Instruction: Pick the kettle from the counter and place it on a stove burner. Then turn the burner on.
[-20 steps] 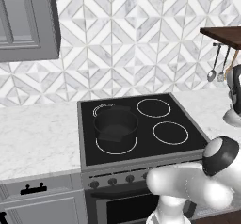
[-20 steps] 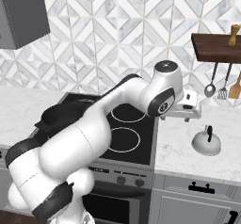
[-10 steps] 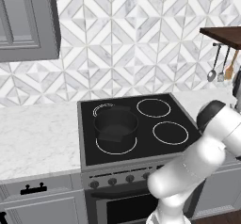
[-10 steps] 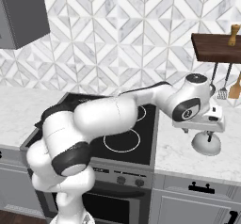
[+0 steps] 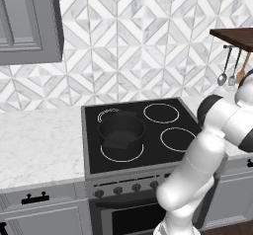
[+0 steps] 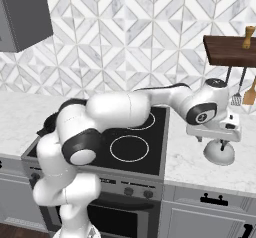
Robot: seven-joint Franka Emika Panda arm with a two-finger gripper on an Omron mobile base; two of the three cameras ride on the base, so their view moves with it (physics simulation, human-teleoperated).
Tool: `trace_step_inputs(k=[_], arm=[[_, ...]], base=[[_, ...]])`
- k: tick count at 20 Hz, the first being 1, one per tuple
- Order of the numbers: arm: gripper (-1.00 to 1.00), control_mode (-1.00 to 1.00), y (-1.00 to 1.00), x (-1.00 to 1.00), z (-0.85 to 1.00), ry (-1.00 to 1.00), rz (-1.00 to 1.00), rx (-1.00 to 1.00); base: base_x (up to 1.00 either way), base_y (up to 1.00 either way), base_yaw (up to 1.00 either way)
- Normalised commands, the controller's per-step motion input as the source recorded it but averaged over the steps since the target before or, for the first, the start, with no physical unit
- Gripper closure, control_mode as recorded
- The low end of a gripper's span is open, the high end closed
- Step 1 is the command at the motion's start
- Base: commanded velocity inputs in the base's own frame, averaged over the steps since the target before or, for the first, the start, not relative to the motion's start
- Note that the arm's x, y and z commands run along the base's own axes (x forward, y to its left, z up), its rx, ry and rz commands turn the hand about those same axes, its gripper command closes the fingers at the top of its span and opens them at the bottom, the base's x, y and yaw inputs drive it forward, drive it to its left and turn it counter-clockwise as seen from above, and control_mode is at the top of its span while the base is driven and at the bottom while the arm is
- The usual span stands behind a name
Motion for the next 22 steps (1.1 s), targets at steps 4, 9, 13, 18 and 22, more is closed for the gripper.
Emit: trace_step_inputs(k=[4, 9, 13, 18, 22], arm=[[-1.00, -1.00, 0.00, 0.39, -0.19, 0.00, -0.05, 0.01], [-1.00, -1.00, -0.17, 0.43, -0.28, 0.00, -0.05, 0.00], [-1.00, -1.00, -0.50, 0.43, -0.19, 0.00, -0.01, 0.03], [-1.00, -1.00, -0.44, 0.31, 0.00, 0.00, 0.00, 0.09], [-1.00, -1.00, -0.43, 0.14, 0.00, 0.00, 0.00, 0.11]], base=[[0.00, 0.00, 0.00], [0.00, 0.00, 0.00], [0.00, 0.00, 0.00], [0.00, 0.00, 0.00], [0.00, 0.00, 0.00]])
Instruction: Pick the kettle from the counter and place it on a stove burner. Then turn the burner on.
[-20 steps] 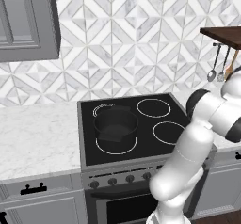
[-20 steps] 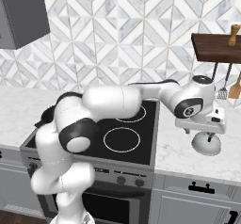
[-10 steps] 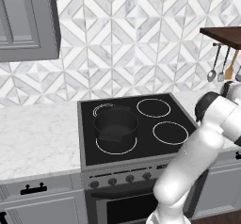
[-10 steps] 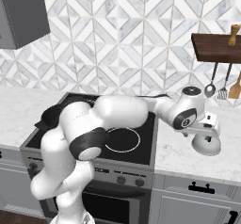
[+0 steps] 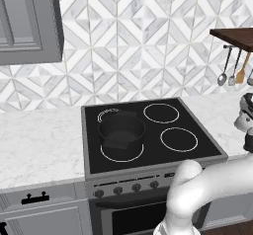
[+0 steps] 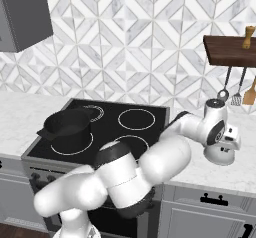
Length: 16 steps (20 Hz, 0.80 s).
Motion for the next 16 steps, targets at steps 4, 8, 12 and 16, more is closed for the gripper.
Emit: trace_step_inputs(k=[4, 8, 12, 16], arm=[[-1.00, -1.00, -0.36, 0.18, 0.00, 0.00, 0.00, 0.10], [-1.00, -1.00, -0.29, 0.41, 0.00, 0.00, 0.00, 0.09], [-1.00, -1.00, -0.11, 0.52, 0.00, 0.00, 0.00, 0.06], [-1.00, -1.00, 0.00, 0.44, -0.14, 0.00, 0.00, 0.02]], base=[[0.00, 0.00, 0.00], [0.00, 0.00, 0.00], [0.00, 0.00, 0.00], [0.00, 0.00, 0.00]])
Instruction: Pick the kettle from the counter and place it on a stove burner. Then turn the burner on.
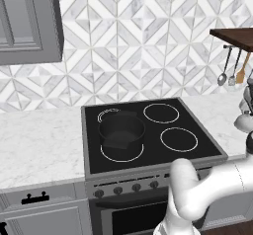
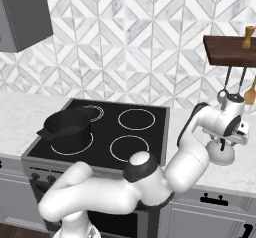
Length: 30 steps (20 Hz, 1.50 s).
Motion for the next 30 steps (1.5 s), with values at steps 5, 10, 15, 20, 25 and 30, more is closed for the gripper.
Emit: trace_step_inputs(k=[5, 10, 15, 20, 25, 30], arm=[[1.00, -1.00, 0.00, 0.16, -0.20, -0.01, 0.00, 0.00], [1.00, -1.00, 0.00, -0.01, 0.00, -0.01, 0.00, 0.01], [1.00, -1.00, 0.40, -0.45, 0.28, -0.25, 0.00, 0.15], [1.00, -1.00, 1.00, -0.76, 0.09, -0.37, 0.00, 0.23], [1.00, -1.00, 1.00, -0.55, 0.02, -0.23, -0.03, 0.08], [1.00, -1.00, 1.00, -0.11, 0.19, -0.01, -0.08, 0.00]], base=[[0.00, 0.00, 0.00], [0.00, 0.00, 0.00], [0.00, 0.00, 0.00], [0.00, 0.00, 0.00], [0.00, 0.00, 0.00], [0.00, 0.00, 0.00]])
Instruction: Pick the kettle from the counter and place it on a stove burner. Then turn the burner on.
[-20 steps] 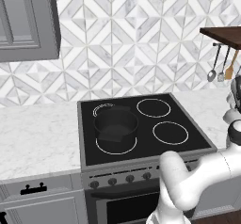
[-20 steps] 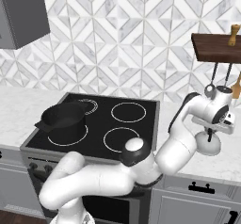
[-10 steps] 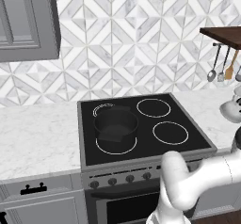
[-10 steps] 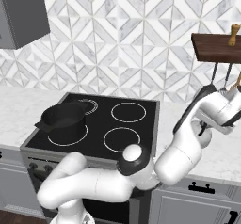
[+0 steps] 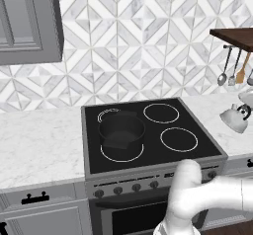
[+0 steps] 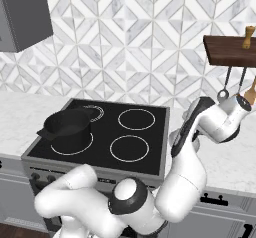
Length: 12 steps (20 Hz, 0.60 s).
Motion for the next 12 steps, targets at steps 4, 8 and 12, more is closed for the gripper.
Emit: trace_step_inputs(k=[4, 8, 12], arm=[[1.00, -1.00, 1.00, 0.00, 0.10, 0.00, -0.12, -0.02], [1.00, -1.00, 1.00, 0.00, 0.00, 0.02, -0.14, -0.08], [1.00, -1.00, 1.00, 0.14, 0.08, 0.10, -0.17, -0.09]], base=[[0.00, 0.00, 0.00], [0.00, 0.00, 0.00], [0.00, 0.00, 0.00]])
